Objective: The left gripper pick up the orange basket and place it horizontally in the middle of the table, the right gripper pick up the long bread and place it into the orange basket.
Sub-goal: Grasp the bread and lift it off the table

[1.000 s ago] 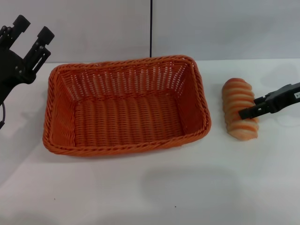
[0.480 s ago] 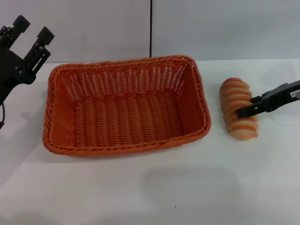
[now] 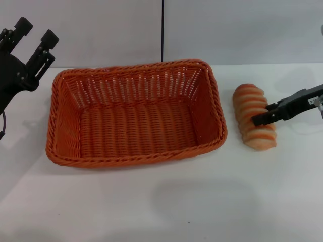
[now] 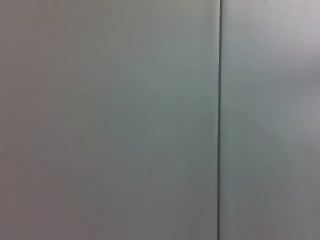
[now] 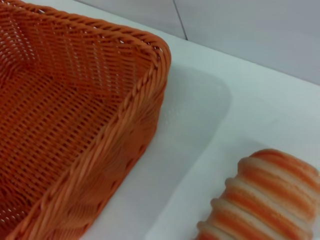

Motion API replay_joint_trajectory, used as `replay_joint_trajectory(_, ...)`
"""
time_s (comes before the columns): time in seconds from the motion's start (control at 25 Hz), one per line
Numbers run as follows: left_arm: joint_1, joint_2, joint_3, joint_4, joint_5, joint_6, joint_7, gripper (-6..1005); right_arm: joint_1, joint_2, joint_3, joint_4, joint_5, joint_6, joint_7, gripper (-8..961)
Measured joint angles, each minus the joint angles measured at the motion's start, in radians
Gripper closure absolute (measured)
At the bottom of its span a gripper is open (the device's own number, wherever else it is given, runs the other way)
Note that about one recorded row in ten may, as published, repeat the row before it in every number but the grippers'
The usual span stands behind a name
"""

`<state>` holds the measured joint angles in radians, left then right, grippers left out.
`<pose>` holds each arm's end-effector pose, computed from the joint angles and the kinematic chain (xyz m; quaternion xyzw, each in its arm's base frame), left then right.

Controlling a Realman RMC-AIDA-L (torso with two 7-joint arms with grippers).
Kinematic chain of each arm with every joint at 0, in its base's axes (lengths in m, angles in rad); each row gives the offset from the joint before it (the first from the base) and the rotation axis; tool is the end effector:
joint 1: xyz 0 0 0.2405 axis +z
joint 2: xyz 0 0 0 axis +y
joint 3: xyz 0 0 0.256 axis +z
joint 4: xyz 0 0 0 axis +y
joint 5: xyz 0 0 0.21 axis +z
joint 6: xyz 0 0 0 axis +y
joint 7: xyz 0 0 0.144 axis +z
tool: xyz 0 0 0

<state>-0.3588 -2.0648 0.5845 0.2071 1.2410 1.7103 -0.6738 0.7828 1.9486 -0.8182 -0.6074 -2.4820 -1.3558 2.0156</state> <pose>-0.2988 0.2819 0.0318 -0.7471 -0.1297 -0.4897 0.4303 0.2672 0.3964 0.0205 -0.9124 0.3833 -0.0377 0.1386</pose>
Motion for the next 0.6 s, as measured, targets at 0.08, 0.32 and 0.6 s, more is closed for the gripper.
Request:
replay_joint_trajectory(0.08, 0.0, 0.0, 0.0, 0.0, 0.0, 0.0, 0.0, 353, -0.001, 0.002, -0.018, 0.0, 0.0, 0.009, 0.0, 237)
replay_joint_trajectory(0.32, -0.001, 0.0, 0.0, 0.0, 0.0, 0.0, 0.0, 353, -0.008, 0.009, -0.027, -0.002, 0.0, 0.032, 0.0, 327)
replay_joint_trajectory(0.6, -0.001, 0.002, 0.0, 0.0, 0.0, 0.0, -0.001, 353, -0.026, 0.012, -0.019, -0.032, 0.003, 0.053, 0.0, 477)
